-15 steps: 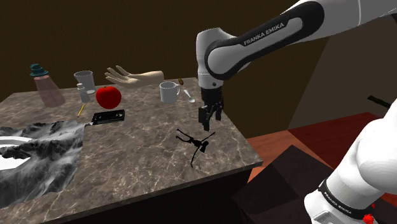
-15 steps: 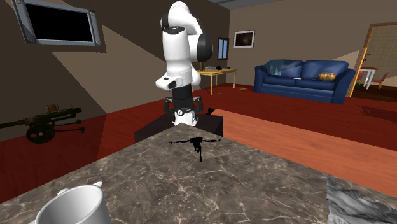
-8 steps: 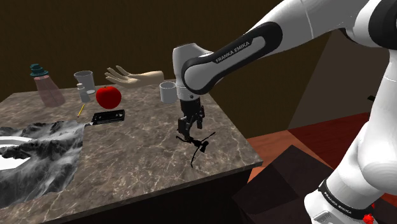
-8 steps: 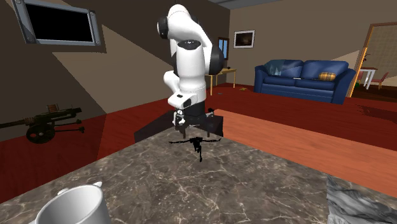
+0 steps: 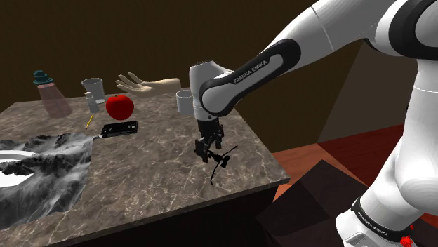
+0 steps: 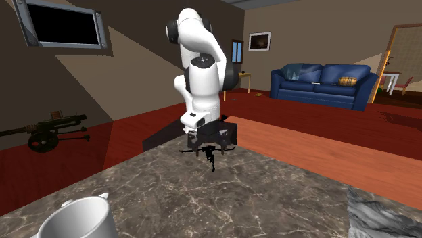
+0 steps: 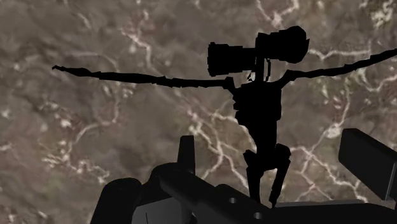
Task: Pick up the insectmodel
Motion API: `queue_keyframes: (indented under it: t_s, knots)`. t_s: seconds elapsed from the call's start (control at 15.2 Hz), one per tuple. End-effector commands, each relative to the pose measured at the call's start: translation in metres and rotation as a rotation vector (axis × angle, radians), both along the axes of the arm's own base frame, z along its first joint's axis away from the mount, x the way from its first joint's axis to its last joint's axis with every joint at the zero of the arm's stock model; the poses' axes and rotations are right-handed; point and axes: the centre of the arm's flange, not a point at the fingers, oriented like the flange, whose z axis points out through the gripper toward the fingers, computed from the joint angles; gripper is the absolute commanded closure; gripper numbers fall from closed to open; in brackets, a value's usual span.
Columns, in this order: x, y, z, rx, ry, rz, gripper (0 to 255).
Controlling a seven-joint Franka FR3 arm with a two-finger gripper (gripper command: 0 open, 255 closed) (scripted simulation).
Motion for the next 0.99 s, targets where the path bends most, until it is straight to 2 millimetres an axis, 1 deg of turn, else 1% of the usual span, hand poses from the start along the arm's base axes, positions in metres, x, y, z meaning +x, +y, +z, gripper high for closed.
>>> queue_keyframes:
  t_s: [0.0, 0.07, 0.66, 0.92]
  knots:
    - [0.0, 0.0, -0.004, 0.0, 0.0, 0.0, 0]
    - [0.0, 0.0, -0.005, 0.0, -0.001, 0.0, 255]
    - [0.0, 0.0, -0.004, 0.0, -0.001, 0.0, 255]
    - [0.0, 0.0, 0.017, 0.0, -0.001, 0.0, 255]
